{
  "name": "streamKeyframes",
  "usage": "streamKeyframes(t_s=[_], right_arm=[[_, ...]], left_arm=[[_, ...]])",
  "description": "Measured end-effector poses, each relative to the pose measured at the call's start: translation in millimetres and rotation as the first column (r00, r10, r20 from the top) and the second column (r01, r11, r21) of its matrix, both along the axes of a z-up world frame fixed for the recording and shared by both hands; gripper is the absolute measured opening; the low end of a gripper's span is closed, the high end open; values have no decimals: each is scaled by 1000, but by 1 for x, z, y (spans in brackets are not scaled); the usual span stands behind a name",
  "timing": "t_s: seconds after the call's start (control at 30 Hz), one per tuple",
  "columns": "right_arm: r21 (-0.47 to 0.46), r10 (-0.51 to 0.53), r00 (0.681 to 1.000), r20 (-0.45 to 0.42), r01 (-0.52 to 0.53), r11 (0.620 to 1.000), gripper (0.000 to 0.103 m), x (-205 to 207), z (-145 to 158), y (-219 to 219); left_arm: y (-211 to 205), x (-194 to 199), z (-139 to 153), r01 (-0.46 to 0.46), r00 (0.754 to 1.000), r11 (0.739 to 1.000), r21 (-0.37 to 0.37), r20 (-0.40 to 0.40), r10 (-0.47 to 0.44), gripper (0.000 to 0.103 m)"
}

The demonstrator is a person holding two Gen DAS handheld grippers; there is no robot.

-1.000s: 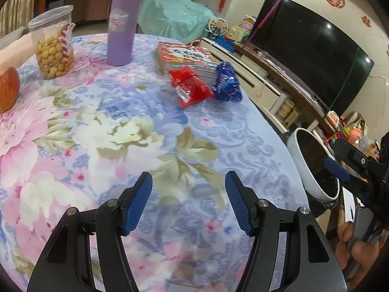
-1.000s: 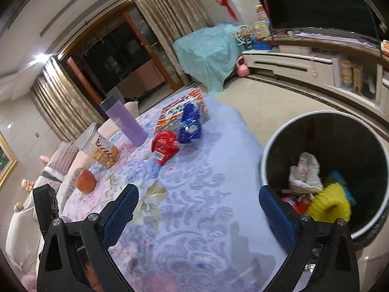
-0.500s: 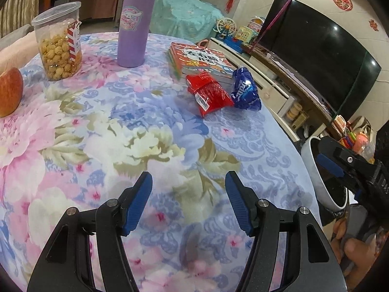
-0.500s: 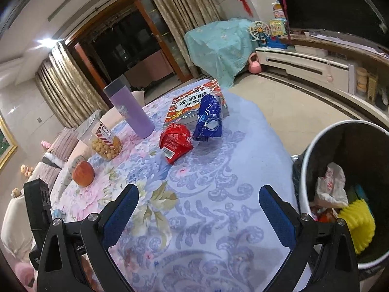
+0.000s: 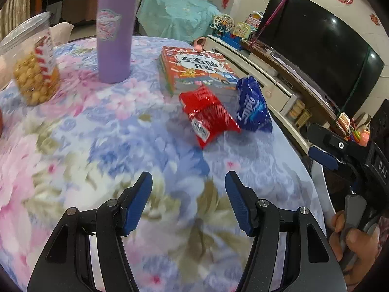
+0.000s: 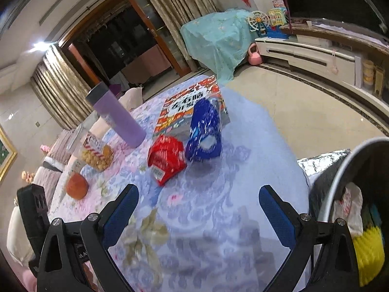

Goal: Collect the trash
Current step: 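Move both open tools back over the table toward the red and blue bags, then grasp the red snack bag with the left tool while the right grasps the blue plastic bag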

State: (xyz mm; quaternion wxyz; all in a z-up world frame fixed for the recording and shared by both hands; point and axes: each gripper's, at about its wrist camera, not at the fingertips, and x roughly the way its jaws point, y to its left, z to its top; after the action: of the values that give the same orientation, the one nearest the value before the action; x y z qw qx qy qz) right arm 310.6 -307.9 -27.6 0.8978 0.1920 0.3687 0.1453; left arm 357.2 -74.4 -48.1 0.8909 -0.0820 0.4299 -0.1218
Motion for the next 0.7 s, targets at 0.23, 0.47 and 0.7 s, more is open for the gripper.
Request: streamKeyframes(t_s=[0.23, 0.47, 0.7], right_arm=[[20, -4, 1000, -30, 4, 1000, 100, 45, -6, -5], [77, 11, 999, -49, -7, 997, 100, 76, -15, -5], [103, 34, 995, -94, -24, 994, 72, 105, -33, -1]], left_arm=[[-14, 38, -8, 22, 1000, 1000, 13, -19, -22, 63], [-19, 65, -15, 44, 999, 999, 8, -28, -44, 63], [-26, 83, -30, 83, 996, 996, -23, -37, -83, 49]])
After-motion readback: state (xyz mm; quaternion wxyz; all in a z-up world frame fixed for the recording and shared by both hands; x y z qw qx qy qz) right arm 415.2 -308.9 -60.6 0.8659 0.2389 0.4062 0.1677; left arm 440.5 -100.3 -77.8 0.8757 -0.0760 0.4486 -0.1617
